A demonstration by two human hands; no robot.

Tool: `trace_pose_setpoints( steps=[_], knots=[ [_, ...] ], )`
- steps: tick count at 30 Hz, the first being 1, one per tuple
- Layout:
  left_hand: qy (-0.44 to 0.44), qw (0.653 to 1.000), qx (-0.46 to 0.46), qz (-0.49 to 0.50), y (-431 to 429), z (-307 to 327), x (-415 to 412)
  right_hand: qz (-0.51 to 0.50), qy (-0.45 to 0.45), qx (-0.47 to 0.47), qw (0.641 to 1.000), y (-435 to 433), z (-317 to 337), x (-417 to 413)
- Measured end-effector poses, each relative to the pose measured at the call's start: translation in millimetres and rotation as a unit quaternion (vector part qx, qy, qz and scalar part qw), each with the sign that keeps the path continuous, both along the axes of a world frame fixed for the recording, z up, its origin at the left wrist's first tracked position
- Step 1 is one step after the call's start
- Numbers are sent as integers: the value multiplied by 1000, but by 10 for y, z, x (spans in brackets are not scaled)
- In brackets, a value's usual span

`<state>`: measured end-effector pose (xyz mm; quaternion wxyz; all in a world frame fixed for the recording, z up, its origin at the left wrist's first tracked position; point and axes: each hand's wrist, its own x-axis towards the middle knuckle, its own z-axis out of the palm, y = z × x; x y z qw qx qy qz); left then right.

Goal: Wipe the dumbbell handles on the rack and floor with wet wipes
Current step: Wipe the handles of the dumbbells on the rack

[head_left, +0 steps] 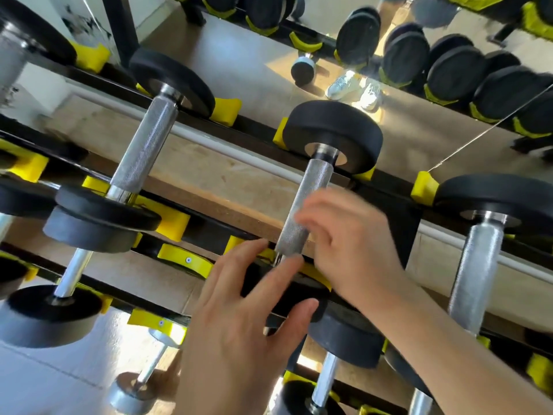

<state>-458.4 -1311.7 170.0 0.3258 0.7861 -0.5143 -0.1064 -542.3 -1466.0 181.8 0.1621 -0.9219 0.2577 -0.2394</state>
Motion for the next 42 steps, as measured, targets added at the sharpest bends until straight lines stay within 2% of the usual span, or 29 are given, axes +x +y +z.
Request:
trace_pose_setpoints(
  steps=[2,4,6,10,12,14,18,20,23,26,29,33,38,42],
  knots=[
    [2,998,24,56,5,47,-22,37,-5,-4,999,7,-10,-37],
    [-17,998,32,53,5,71,-70,-15,-32,-28,999,-237,28,64],
    [-56,998,23,7,-9,73,-116,-53,-32,-28,998,-315,56,143],
    [-86,993,1,-79,-65,50,-54,61,10,-18,998,-40,-25,-21],
    [-106,989,-5,-103,-106,66,5,43,-4,-43,998,-258,15,29],
    [-130,982,14,-138,-160,92,20,0,-18,-64,998,-421,62,81],
    [-163,967,60,-188,-289,72,4,47,8,-37,998,-178,3,-95],
    [-155,969,35,-190,-316,41,10,25,-14,-21,999,-206,-11,-86],
    [-135,972,-31,-189,-308,-7,72,-70,-80,29,994,-235,-34,41],
    [-65,978,-81,-183,-283,-35,233,-65,-82,71,992,23,-142,22],
    [7,978,-91,-185,-249,-25,406,-37,-94,79,992,21,-162,51],
    [73,977,-91,-180,-220,-1,496,-141,-167,82,972,-121,-131,219],
    [60,977,-121,-163,-231,-35,499,-84,-144,145,975,181,-193,80],
    [48,973,-176,-143,-269,-54,443,-150,-210,137,956,-63,-182,161]
  ],
)
